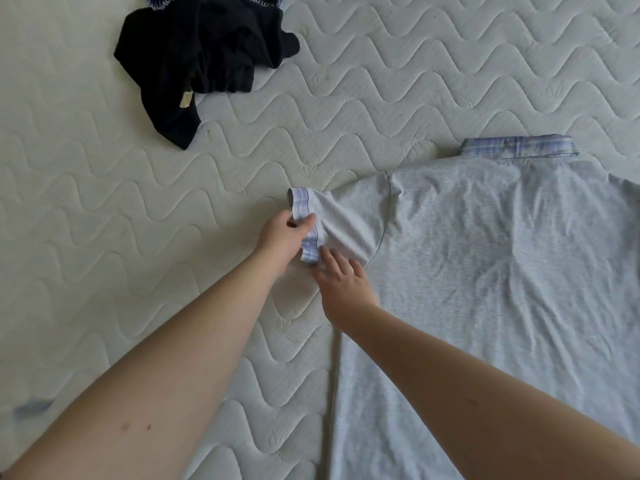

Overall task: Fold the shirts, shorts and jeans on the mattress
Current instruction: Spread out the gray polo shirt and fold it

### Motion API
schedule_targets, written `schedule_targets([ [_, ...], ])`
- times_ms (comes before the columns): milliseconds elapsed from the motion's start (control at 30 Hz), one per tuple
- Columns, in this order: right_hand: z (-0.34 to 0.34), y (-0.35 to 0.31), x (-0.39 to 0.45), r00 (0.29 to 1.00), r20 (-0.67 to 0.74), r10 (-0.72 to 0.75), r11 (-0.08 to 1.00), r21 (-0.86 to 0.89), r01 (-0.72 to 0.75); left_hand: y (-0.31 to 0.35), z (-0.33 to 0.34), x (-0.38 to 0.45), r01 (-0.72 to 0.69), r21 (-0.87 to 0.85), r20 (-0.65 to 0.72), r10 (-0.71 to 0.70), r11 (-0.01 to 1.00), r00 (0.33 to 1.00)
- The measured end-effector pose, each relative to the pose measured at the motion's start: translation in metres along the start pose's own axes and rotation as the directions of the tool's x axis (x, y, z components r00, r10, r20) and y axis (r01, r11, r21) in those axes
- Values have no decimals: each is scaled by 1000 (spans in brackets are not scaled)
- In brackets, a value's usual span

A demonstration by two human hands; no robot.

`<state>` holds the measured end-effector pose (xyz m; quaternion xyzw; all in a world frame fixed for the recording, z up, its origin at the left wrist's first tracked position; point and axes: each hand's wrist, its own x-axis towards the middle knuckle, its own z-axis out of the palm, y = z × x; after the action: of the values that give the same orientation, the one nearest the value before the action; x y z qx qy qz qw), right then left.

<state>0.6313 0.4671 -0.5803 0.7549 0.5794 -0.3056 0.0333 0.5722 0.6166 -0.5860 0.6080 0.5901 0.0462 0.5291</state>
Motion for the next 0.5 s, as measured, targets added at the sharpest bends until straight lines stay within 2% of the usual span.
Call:
schedule_targets([
  [100,-3,3,-8,996,-75,-52,999,-21,50,-3,3,-6,16,-46,48,-14,999,999],
  [167,-6,7,-20,975,-191,-109,992,43,120,-4,4,-9,19,-71,44,-16,997,999],
  [267,-10,15,-36,926,-332,-180,963,131,234,-3,3,-16,57,-259,-18,-63,964,998],
  [333,-9,19,-42,917,-326,-228,942,162,292,-5,5,-20,61,-328,-44,-79,943,996],
  [367,-8,20,-44,921,-287,-262,933,167,318,-8,6,-21,45,-279,-74,-68,959,995],
  [433,-2,22,-45,934,-210,-291,924,193,331,-15,5,-23,32,-21,-174,-35,999,984],
  [500,1,25,-45,945,-212,-248,914,274,301,-22,2,-24,86,140,-260,-47,986,964],
])
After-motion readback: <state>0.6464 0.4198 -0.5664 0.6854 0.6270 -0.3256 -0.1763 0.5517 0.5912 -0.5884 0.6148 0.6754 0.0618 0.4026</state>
